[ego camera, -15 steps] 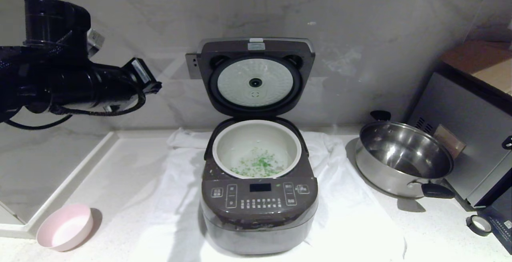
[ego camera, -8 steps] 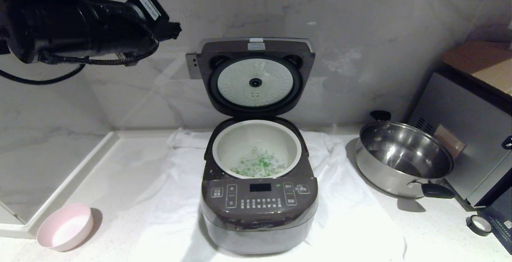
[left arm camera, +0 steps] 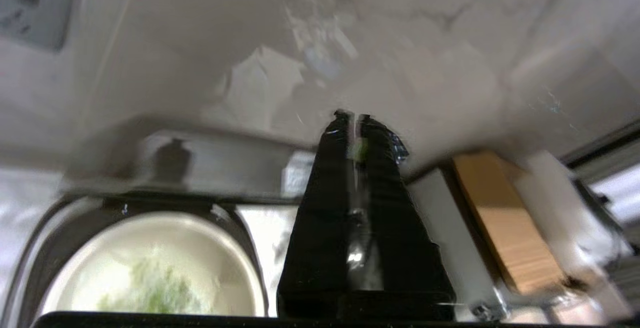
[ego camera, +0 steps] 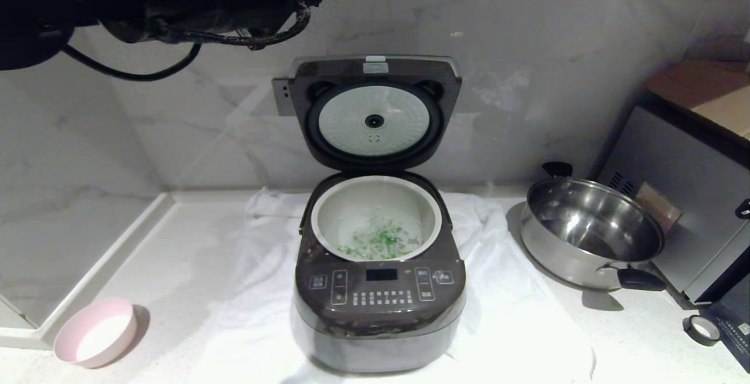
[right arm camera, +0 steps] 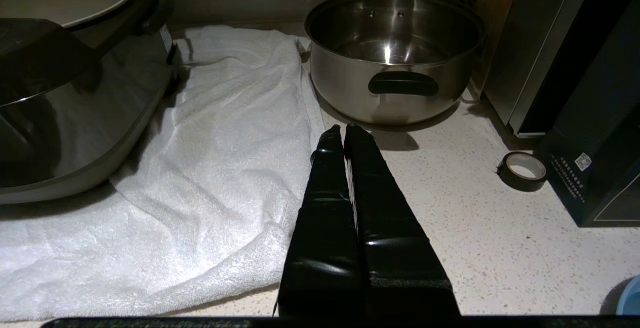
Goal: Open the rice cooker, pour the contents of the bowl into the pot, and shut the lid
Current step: Close the rice cooker
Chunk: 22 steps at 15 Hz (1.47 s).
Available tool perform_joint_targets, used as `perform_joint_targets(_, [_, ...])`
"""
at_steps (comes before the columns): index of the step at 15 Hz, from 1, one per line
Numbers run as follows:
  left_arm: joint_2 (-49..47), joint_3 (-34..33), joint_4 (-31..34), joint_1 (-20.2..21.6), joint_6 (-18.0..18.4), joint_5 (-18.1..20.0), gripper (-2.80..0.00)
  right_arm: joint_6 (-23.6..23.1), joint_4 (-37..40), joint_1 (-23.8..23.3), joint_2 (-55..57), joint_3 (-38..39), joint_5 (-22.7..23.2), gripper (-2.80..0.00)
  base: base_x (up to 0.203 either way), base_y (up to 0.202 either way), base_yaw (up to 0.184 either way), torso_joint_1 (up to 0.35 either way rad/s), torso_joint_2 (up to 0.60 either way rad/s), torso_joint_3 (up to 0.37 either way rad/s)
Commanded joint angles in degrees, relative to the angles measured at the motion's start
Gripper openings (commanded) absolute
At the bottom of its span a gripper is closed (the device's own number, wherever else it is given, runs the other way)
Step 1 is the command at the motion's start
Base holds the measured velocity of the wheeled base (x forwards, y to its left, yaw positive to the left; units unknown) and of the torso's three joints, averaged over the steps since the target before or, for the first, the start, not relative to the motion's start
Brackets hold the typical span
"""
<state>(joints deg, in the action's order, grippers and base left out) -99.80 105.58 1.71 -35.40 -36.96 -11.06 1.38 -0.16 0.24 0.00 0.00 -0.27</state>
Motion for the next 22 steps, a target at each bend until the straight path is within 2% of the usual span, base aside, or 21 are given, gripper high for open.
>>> perform_joint_targets(1, [-7.27,6.09,0.6,-1.63,0.84,-2.14,0.0,-0.01,-0.02,0.02,0.0,0.09,0.0,-2.8,0.0,0.0,0.0,0.0,0.0,0.0])
perform_joint_targets(3, [-9.74,6.47,-0.37,-1.01,2.55,-4.04,0.0,0.03,-0.02,0.02,0.0,0.09,0.0,-2.8,0.0,0.0,0.0,0.0,0.0,0.0])
perform_joint_targets(5, [-12.61,6.41,-3.2,0.74,2.89,-8.18,0.0,0.03,-0.02,0.02,0.0,0.09,0.0,-2.8,0.0,0.0,0.0,0.0,0.0,0.0])
perform_joint_targets(9, [-13.32,6.48,-3.73,3.16,3.03,-9.36,0.0,-0.05,-0.02,0.02,0.0,0.09,0.0,-2.8,0.0,0.0,0.0,0.0,0.0,0.0])
perform_joint_targets(11, [-13.32,6.4,-3.77,3.67,3.12,-12.1,0.0,-0.02,-0.02,0.02,0.0,0.09,0.0,-2.8,0.0,0.0,0.0,0.0,0.0,0.0])
perform_joint_targets(14, [-12.01,5.84,-3.3,3.51,3.67,-11.9,0.0,0.03,-0.02,0.02,0.0,0.09,0.0,-2.8,0.0,0.0,0.0,0.0,0.0,0.0])
perform_joint_targets(16, [-9.7,2.65,-3.32,2.5,5.23,-11.88,0.0,-0.06,-0.02,0.02,0.0,0.09,0.0,-2.8,0.0,0.0,0.0,0.0,0.0,0.0])
perform_joint_targets(19, [-5.38,-3.4,-3.63,0.71,5.65,-11.66,0.0,-0.06,-0.02,0.02,0.0,0.09,0.0,-2.8,0.0,0.0,0.0,0.0,0.0,0.0])
perform_joint_targets(22, [-4.35,-4.24,-3.56,-0.02,5.93,-9.69,0.0,0.03,-0.02,0.02,0.0,0.09,0.0,-2.8,0.0,0.0,0.0,0.0,0.0,0.0])
